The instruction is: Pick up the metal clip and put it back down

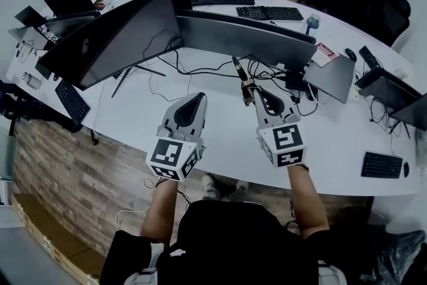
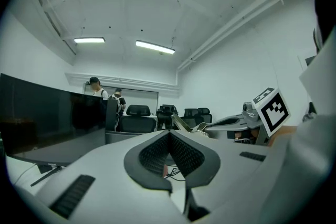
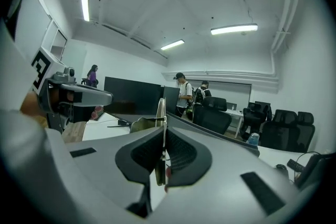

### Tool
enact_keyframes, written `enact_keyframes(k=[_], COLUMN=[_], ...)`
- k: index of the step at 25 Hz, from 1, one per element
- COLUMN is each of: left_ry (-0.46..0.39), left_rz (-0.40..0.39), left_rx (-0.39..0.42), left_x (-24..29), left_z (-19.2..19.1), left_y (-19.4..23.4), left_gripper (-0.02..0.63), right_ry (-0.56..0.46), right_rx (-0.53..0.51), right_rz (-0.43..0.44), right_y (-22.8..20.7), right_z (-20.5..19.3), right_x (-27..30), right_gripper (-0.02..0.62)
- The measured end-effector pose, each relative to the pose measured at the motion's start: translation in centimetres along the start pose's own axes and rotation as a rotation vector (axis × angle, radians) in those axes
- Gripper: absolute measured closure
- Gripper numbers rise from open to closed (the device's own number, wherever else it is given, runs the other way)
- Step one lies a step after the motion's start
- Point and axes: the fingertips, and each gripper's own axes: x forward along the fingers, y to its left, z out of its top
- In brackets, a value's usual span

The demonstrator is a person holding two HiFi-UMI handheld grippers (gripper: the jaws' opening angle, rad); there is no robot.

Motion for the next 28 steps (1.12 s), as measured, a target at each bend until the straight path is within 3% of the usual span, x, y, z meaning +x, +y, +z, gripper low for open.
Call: enact_keyframes(k=[15,28], left_ry=[0.101,0.191], left_rz=[0.018,0.046], left_rx=[-0.061,-0.115], left_x=[0.4,0.1], left_z=[-5.8,-10.9], left_y=[1.0,2.5], left_gripper=[0.594,0.594], right_ry=[0.253,0.523], right_rx=[-0.046,-0.298], right_rz=[0.138,0.233], right_y=[3.7,5.8], right_z=[-11.1,-22.8], right_x=[3.1,5.7], right_gripper=[0.569,0.569])
